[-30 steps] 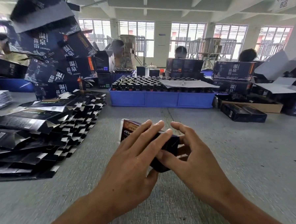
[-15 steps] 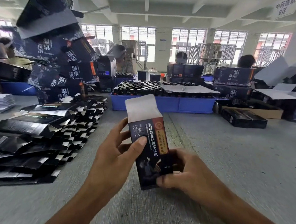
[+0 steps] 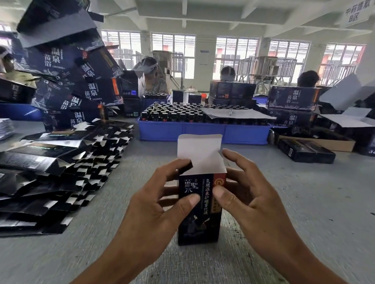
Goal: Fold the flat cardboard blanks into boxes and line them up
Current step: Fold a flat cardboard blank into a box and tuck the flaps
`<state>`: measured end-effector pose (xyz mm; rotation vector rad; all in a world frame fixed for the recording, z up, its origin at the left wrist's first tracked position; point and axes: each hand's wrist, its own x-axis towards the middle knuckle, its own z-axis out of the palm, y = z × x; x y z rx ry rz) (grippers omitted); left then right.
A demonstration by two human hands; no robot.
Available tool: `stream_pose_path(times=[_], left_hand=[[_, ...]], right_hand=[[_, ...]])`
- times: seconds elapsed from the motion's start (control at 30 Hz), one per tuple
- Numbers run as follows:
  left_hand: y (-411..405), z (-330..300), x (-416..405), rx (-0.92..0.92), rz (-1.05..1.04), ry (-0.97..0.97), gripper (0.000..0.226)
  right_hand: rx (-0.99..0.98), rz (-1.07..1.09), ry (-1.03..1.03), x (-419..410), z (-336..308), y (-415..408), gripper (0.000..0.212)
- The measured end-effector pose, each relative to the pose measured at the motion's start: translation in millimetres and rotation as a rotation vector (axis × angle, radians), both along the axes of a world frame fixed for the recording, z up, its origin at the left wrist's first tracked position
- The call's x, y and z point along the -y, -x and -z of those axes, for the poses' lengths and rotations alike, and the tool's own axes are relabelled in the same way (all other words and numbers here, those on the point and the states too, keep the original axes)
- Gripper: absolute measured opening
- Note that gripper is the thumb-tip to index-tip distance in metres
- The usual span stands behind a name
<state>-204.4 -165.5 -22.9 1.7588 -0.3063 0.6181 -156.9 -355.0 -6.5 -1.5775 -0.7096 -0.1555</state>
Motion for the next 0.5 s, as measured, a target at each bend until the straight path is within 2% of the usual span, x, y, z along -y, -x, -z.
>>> stream_pose_path(times=[0.2,0.37,0.5], left_hand=[[0.6,-0.6,-1.1,-0.01,0.032,0.035,0.043],[3.3,-7.3,3.1,0.09,-0.058,0.018,0.027],[4.2,-10.2,4.6,0.155,-0.084,-0.026,0.025]], right_hand=[[0.057,-0.033,0.032,-0.1,-3.0,5.1,0.039],[0.085,0.019,0.031,-2.0,-6.6,6.8,0.027],[0.131,0.021,-0.022,-2.6,-6.9,8.4,0.024]])
